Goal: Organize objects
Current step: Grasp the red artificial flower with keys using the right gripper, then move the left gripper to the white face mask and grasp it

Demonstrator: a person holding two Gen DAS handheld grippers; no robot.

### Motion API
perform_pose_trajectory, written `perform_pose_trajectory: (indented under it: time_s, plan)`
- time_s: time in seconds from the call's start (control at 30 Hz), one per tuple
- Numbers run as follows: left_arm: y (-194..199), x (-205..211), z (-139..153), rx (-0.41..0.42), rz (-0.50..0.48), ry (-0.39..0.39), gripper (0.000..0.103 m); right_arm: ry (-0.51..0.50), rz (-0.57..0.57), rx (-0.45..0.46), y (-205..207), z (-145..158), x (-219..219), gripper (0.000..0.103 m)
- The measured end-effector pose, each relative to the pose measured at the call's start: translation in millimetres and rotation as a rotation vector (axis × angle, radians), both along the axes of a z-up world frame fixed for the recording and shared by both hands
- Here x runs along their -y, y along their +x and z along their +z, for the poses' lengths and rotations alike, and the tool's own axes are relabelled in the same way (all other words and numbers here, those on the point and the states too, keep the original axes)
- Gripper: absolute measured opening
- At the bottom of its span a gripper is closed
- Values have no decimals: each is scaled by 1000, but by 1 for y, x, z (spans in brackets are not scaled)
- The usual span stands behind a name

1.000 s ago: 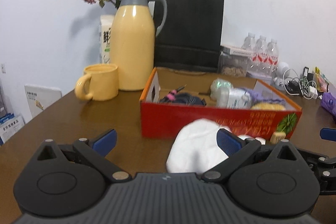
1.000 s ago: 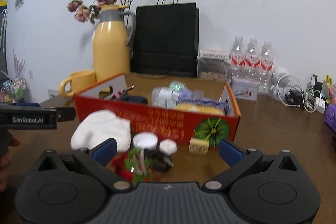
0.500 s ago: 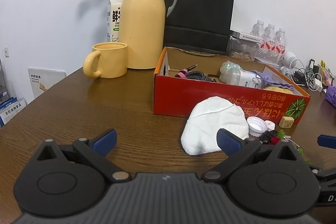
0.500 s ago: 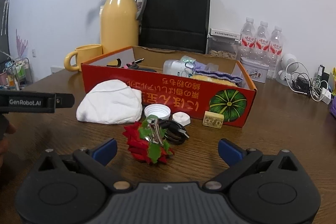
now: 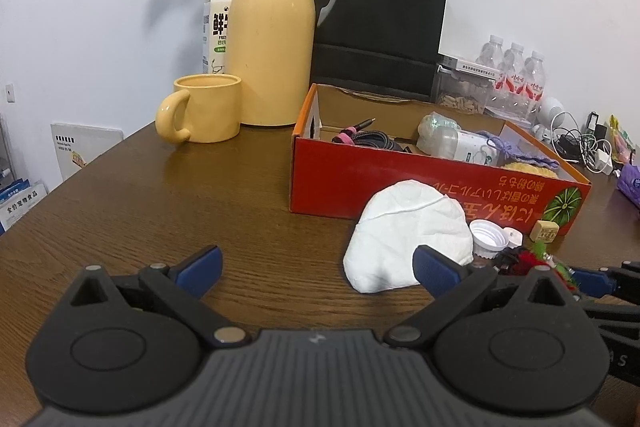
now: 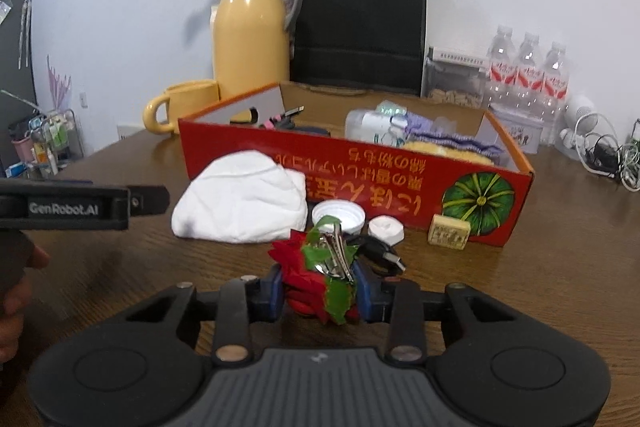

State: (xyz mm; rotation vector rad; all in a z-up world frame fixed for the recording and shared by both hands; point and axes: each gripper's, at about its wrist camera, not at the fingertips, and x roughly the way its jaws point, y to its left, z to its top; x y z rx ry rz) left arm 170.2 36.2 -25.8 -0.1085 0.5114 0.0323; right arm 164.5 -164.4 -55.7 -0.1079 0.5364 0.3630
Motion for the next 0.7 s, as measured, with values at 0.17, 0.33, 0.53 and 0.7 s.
perform_pose_trajectory:
  time_s: [0.17,0.33,0.53,0.7]
  plan:
    - [1,1,-1,-8,3,1,103,36,5,58,-7,6,4,33]
    - [2,2,-3,-19,3,5,103,59,-29,102,-10,10,10,33]
    - [7,5,-4,-39,-11,15,103,109,-94,135,-9,15,26,33]
    - [20,24,0,-62,-67,64,103,154,-154,142,-1,18,47,33]
